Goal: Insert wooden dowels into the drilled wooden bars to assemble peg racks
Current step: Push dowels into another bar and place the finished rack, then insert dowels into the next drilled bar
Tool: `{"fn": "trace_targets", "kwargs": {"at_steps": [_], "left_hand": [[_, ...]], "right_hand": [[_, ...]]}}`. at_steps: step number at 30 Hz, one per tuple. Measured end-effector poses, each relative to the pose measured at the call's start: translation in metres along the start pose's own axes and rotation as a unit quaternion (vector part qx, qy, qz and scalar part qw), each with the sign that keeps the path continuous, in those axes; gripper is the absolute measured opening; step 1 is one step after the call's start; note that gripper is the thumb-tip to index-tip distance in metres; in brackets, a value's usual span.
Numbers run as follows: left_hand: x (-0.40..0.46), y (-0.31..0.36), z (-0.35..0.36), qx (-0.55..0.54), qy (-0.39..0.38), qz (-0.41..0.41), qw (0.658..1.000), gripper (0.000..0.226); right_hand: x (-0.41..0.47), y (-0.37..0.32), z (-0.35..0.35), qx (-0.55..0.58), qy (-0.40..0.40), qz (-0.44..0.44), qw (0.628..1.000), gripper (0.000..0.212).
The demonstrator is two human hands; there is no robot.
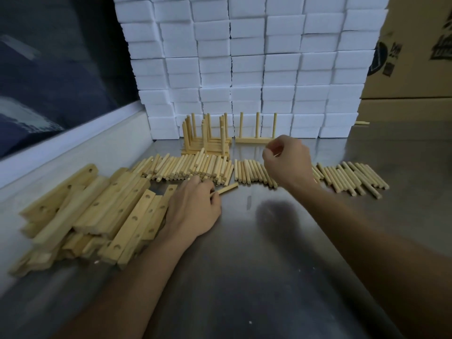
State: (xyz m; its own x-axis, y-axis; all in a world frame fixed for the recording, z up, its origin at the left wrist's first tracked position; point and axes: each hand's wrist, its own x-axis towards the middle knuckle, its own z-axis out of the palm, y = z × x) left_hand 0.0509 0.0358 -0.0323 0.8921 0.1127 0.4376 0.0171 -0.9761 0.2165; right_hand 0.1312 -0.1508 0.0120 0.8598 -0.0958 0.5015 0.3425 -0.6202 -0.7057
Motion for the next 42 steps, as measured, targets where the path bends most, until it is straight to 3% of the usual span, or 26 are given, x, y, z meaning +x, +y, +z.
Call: {"fn": "trace_targets", "kwargs": {"at_steps": [5,10,16,20,24,26,31,34,38,42], "left_hand": [[-0.003,0.002,-0.004,0.029,0.031,0.015,0.999,0.026],[-0.006,0.006,-0.016,0.155,0.055,-0.042,0.985,0.04],[-0.009,0.0,-0.026,0.178,0.002,-0.13,0.975,0.041],[-0.005,-0.004,-0.032,0.212,-0.078,-0.17,0.959,0.045],[-0.009,-0.001,-0.04,0.229,-0.009,-0.126,0.965,0.019],[-0.01,0.003,-0.04,0.223,0.019,-0.101,0.969,0.019],[-0.01,0.009,-0.04,0.027,0.145,-0.013,0.989,0.029],[-0.009,0.012,-0.035,-0.095,0.148,0.038,0.984,0.041],[-0.004,0.011,-0.028,-0.285,0.142,-0.068,0.946,0.051],[-0.003,0.01,-0.021,-0.458,0.099,-0.148,0.871,0.03]], "right_hand": [[-0.051,0.008,-0.006,0.085,0.024,0.035,0.996,0.009],[-0.061,0.012,-0.011,0.104,0.067,0.037,0.992,0.007],[-0.06,0.013,-0.011,0.12,0.06,0.072,0.988,0.007],[-0.06,0.013,-0.012,0.129,0.049,0.084,0.987,0.007],[-0.06,0.014,-0.012,0.134,0.042,0.092,0.986,0.009],[-0.059,0.014,-0.01,0.133,0.044,0.095,0.986,0.01],[-0.06,0.011,-0.005,0.093,0.026,0.05,0.994,0.008],[-0.06,0.008,-0.002,0.072,0.011,0.02,0.997,0.007],[-0.058,0.007,0.001,0.048,0.004,0.002,0.999,0.008],[-0.059,0.006,0.003,0.027,-0.004,-0.02,0.999,0.007]]}}
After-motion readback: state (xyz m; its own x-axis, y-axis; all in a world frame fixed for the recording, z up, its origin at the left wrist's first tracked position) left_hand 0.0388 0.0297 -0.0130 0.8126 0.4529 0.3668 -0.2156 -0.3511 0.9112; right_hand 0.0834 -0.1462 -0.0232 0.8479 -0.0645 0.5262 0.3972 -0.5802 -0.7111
